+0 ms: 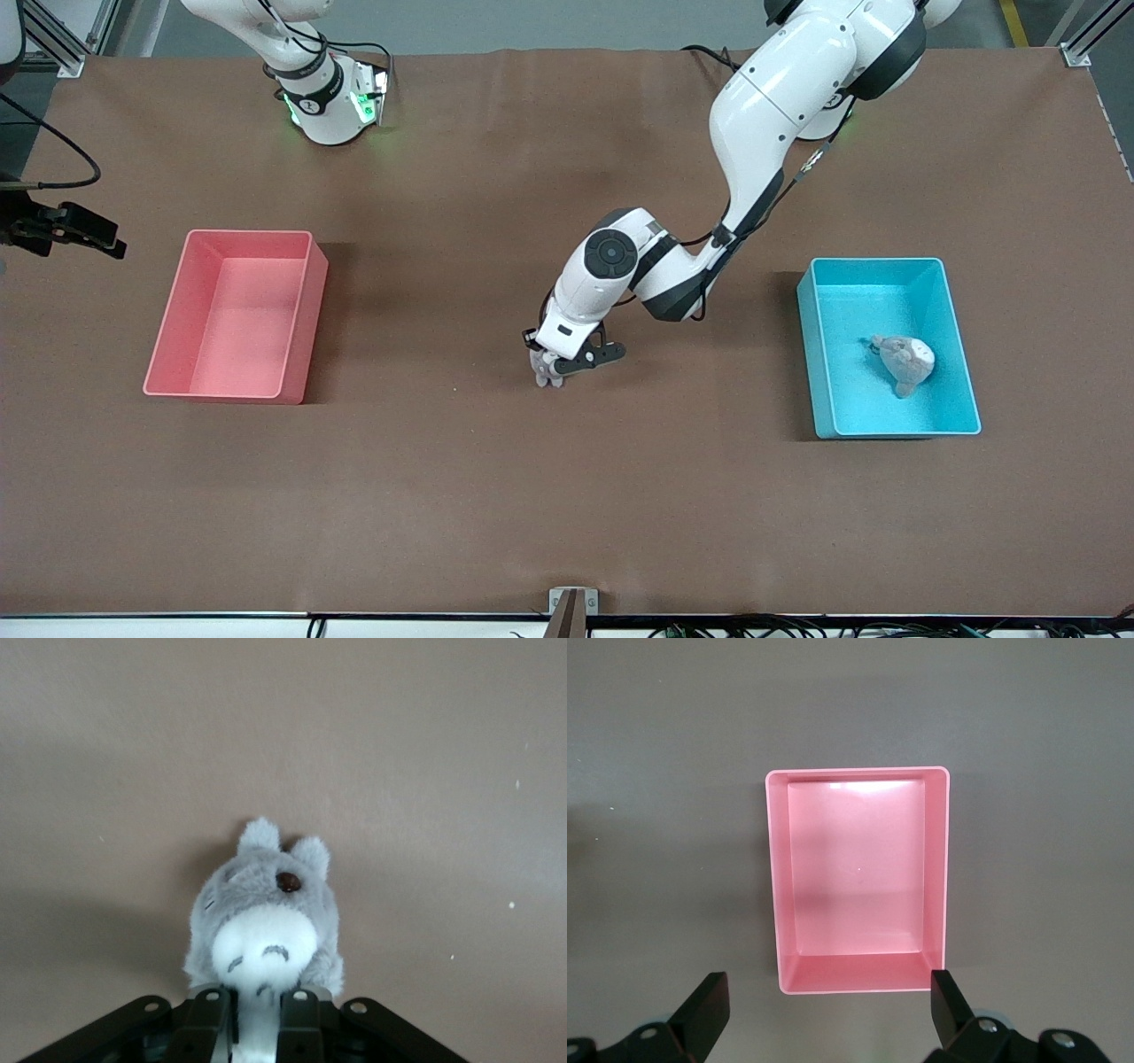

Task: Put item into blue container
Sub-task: 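Grasp the second plush with the left gripper while the right gripper returns to rest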

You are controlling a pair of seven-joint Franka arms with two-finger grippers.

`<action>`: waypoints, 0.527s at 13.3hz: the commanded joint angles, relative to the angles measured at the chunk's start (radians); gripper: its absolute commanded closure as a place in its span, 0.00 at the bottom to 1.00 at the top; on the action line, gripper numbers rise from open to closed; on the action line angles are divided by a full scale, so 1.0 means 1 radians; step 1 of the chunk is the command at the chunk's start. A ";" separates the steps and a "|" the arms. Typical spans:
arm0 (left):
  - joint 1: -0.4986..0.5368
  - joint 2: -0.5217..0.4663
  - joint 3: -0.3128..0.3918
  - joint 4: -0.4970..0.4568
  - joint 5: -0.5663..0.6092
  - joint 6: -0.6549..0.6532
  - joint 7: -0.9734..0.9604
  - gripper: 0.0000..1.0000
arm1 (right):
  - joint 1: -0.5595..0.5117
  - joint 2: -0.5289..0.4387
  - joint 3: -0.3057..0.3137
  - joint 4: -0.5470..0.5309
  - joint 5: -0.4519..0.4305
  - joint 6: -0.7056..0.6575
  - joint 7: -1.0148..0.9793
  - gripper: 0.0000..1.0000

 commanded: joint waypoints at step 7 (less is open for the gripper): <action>0.206 -0.429 0.005 -0.207 0.030 -0.423 0.138 0.85 | -0.007 -0.068 0.016 -0.051 -0.007 0.020 -0.005 0.00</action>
